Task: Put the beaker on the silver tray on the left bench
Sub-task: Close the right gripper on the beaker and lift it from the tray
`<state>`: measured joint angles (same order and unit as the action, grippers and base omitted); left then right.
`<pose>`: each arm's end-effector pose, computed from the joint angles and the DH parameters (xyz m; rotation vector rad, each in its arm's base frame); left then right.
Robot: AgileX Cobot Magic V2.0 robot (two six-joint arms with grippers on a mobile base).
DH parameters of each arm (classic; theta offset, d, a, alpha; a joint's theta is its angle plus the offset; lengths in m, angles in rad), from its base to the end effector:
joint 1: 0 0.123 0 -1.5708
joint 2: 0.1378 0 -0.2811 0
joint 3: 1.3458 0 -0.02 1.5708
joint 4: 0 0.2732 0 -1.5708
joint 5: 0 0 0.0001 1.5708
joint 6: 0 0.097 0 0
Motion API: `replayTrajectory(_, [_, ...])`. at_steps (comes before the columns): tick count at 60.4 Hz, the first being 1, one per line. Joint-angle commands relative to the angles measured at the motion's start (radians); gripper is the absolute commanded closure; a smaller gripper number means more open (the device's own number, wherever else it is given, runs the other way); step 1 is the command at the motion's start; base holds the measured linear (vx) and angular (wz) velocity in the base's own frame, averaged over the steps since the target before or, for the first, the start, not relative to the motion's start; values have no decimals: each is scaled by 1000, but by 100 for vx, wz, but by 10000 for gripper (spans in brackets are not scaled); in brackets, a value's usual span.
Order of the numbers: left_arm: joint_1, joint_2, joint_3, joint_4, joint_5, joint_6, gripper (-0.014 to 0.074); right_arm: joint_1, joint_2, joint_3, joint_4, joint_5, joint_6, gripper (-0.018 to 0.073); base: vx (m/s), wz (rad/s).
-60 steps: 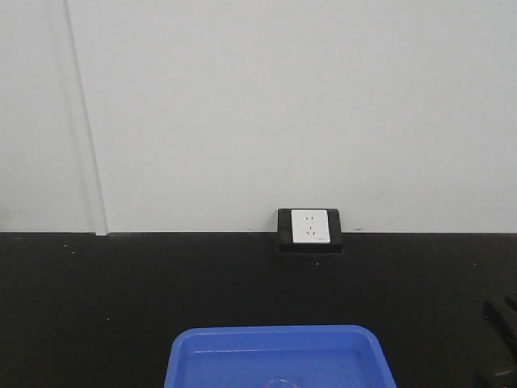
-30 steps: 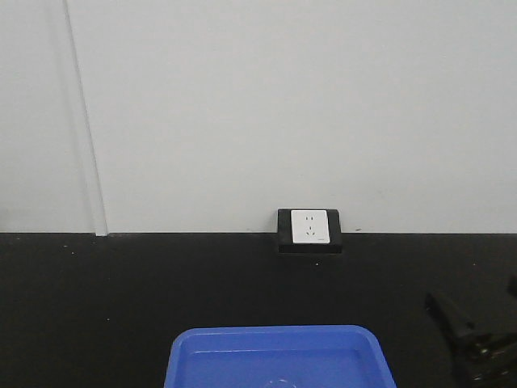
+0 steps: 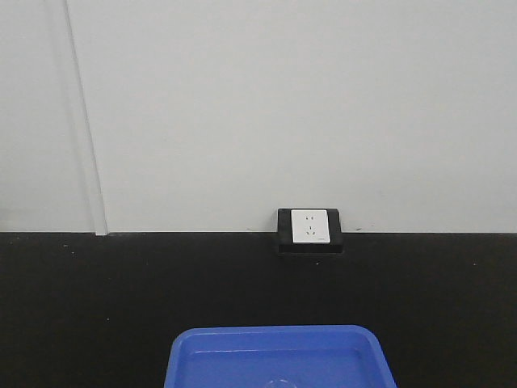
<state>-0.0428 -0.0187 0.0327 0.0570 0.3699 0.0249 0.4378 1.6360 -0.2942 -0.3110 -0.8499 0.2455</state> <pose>0.0846 -0.0016 0.1679 0.0985 1.8645 0.0436 0.2138 0.1247 0.1055 -0.5514 1.9516 0.5341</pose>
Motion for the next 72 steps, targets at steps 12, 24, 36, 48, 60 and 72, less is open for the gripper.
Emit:
replayTrajectory(12, [-7,-7,20,-3,-75,-2,595,1,229,-185,-28,-194,-9,-47,0,0])
replayTrajectory(24, [-7,-7,20,-3,-75,-2,595,1,343,-324,-52,-192,4,-39,0,0])
replayTrajectory(36, [-7,-7,20,-3,-75,-2,595,1,434,-432,-52,-186,25,-1,0,0])
replayTrajectory(48, [-7,-7,20,-3,-75,-2,595,1,443,-464,-43,-200,25,307,0,0])
replayTrajectory(60, [-7,-7,20,-3,-75,-2,595,-1,359,-418,-42,-182,25,576,0,0])
replayTrajectory(72, [-7,-7,20,-3,-75,-2,595,-3,87,-286,80,1,18,575,0,0])
